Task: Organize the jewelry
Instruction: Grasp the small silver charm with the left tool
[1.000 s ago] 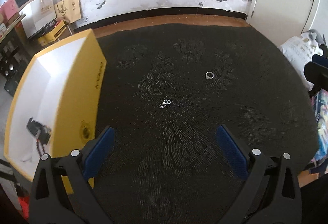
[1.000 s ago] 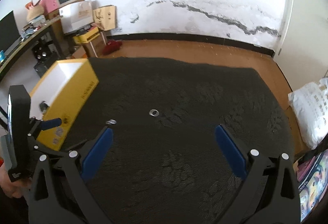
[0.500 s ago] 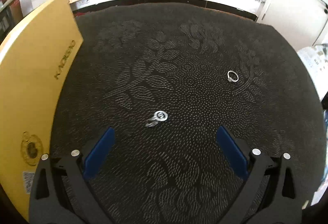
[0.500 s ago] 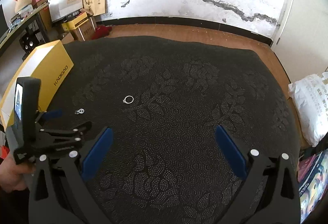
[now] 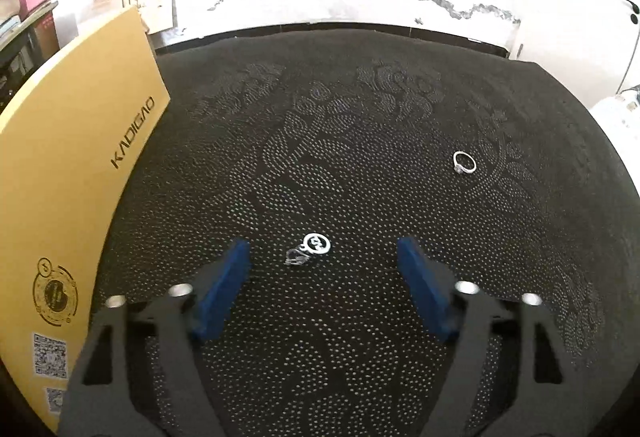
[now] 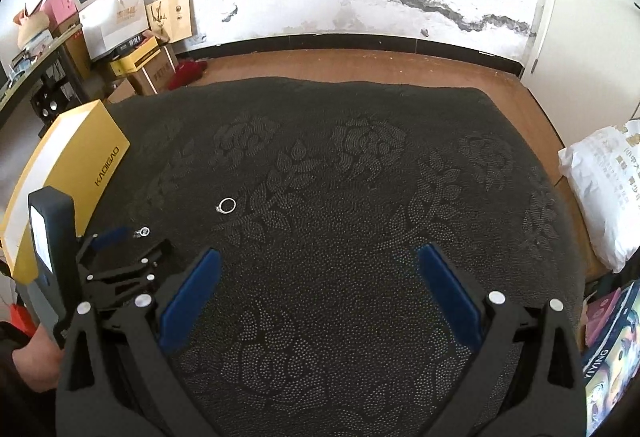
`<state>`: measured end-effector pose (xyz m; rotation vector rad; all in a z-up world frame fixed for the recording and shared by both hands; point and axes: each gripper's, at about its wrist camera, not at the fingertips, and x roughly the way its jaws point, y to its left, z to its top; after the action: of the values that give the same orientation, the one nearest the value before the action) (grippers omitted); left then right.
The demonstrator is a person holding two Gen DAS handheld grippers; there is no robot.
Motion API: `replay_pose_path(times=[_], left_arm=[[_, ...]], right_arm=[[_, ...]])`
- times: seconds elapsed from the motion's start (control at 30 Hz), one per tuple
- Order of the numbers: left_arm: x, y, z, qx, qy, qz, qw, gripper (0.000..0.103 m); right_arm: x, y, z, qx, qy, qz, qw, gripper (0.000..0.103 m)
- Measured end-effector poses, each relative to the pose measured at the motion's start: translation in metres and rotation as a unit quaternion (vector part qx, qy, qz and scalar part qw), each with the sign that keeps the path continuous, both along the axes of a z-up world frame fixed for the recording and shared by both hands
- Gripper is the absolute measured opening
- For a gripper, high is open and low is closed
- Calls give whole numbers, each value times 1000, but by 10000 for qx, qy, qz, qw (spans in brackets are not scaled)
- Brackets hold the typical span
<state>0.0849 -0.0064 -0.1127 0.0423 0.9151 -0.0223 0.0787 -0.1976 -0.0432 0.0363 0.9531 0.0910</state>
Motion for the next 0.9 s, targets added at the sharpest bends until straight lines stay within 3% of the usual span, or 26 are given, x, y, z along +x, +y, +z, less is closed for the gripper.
replay_pose_path(times=[0.03,0.1,0.27,0.3,0.4,0.47,0.77,0.9], left_arm=[[-2,-1,1,-3,-22,-44,10000,65],[-3,-8,4,73,-86,-263,9996,48],[-3,-9,4,60,-97,-321,9994,39],[-3,-8,4,80,-100,-315,9994,30],[-2,-8,4,84,-66,-320,9994,24],[-3,-7,4,152,-47,-307,9994,14],[-3,0,10,95,39,-273,9996,12],[-4,7,23,139,-7,-157,9998,12]], right_arm=[[-1,0,0,6,-7,6,10000,96],[0,-1,1,5,-10,3,10000,96],[-1,-3,5,87,-70,-77,9999,96],[-1,-3,5,97,-73,-67,9999,96],[-1,-2,5,85,-65,-23,9999,96],[0,0,4,83,-42,-7,10000,96],[14,13,-7,97,39,34,9999,96],[27,34,-30,32,278,230,9993,96]])
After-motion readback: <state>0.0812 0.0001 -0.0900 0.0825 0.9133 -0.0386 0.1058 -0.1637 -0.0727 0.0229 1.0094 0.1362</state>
